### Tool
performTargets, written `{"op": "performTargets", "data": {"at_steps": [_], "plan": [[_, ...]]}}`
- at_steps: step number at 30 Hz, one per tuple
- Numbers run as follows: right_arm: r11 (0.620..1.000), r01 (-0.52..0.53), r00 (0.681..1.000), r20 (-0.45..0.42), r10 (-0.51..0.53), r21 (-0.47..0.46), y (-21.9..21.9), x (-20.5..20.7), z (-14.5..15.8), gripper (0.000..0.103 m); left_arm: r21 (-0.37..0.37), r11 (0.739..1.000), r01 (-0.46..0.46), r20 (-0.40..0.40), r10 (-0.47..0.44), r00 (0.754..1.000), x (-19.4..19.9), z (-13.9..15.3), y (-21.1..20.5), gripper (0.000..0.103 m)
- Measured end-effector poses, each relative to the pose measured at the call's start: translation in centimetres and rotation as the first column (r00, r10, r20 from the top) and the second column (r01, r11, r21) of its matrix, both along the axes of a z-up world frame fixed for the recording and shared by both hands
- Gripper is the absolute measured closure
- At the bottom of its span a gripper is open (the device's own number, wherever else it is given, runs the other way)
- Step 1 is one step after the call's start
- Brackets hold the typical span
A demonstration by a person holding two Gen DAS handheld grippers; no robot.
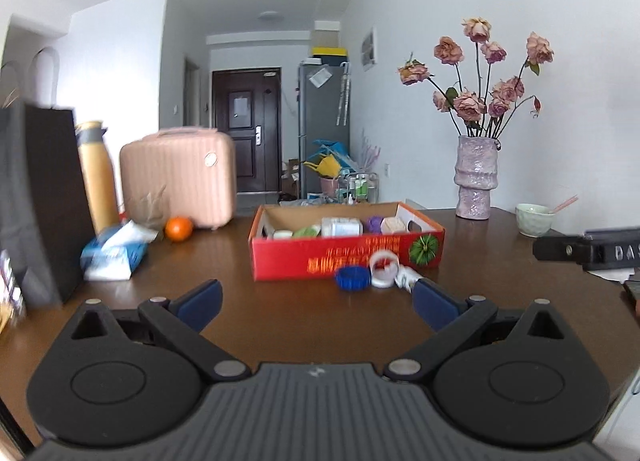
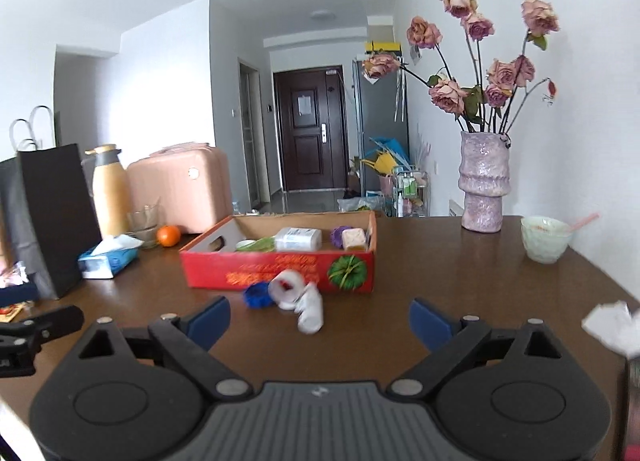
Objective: Organize rigid objects
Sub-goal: 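Raise both grippers out of the box and back toward the table items, then grasp the blue bottle cap with the left gripper while the right grasps the white tape roll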
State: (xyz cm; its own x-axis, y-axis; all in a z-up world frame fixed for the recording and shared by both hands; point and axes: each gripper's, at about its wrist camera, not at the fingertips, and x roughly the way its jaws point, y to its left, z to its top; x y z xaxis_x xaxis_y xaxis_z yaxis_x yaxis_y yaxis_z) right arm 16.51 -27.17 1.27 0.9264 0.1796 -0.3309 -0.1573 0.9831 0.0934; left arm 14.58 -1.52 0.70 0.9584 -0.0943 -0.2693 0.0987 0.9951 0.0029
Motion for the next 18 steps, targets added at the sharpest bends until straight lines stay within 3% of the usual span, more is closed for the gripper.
{"op": "performTargets", "data": {"at_steps": [4,9,18], "plan": [[1.000,0.008,0.999,0.047,-0.006,-0.028,1.6,-4.9,-2.4,0.001,0.014,1.000,-0.027,-0.004,0.028,1.000,-3.0,-1.7,0.3,0.000],[1.000,-0.017,1.000,-0.001,0.017,-0.019,2.6,-7.6,-4.1,0.001,0.043,0.998,-0.036,0.016,0.036,0.999,-5.5,-2.6,0.4,0.000],[1.000,0.012,0.999,-0.047,-0.012,-0.010,2.3,-5.9,-5.0,0.001,0.033,0.999,-0.022,-0.029,0.023,0.999,-3.8,-3.2,0.2,0.000]]}}
